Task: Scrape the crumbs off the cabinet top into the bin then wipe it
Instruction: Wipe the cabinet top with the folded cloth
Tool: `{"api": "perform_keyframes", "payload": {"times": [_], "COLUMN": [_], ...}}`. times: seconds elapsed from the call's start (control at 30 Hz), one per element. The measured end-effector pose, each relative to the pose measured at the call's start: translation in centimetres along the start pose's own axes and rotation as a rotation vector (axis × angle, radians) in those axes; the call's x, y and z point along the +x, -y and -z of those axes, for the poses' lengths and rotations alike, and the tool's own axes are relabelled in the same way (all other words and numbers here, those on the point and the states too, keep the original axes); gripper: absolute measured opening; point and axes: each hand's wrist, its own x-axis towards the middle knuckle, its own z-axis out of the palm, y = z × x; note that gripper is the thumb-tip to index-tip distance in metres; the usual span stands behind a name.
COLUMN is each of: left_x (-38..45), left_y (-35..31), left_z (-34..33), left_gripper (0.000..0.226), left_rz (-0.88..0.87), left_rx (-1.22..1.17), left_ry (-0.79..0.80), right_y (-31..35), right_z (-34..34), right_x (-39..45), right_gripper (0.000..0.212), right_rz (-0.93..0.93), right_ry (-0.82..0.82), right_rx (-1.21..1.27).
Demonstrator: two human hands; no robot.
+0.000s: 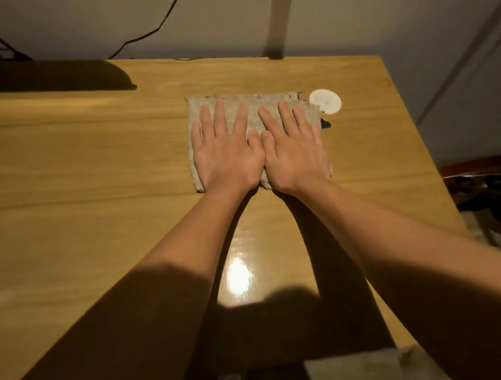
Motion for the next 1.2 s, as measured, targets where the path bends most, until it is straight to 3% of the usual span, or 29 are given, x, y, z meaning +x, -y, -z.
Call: {"api": "perform_keyframes", "payload": {"times": [0.27,0.47,0.93,1.2], "left_x": [-16.8,-23.6,-20.4,-13.3], "left_y": [-3.3,-4.6,-5.0,-7.0], "left_z": [-1.1,-1.9,-1.2,-2.0], "left_gripper": [0.059,0.06,0.062,0.056], "left_rz": [-0.04,-0.073,-0.143,-0.14], "left_rx": [0.002,0.014,0.016,0.036], "left_ry": [0.008,-0.002,0.058,0.058], "right_y": [-4.4,-6.2,-6.1,-7.4], "right_z": [-0.2,-0.2,-0.3,0.1], "right_x": [-17.2,-23.9,-22.1,-15.1], "right_gripper": [0.053,0.052,0.053,0.053], "right_rz": [-0.039,-0.057,-0.137,-0.196], "right_ry": [0.02,0.029,-0.01,-0.027], "right_rx": [0.012,0.012,-0.016,0.004]}}
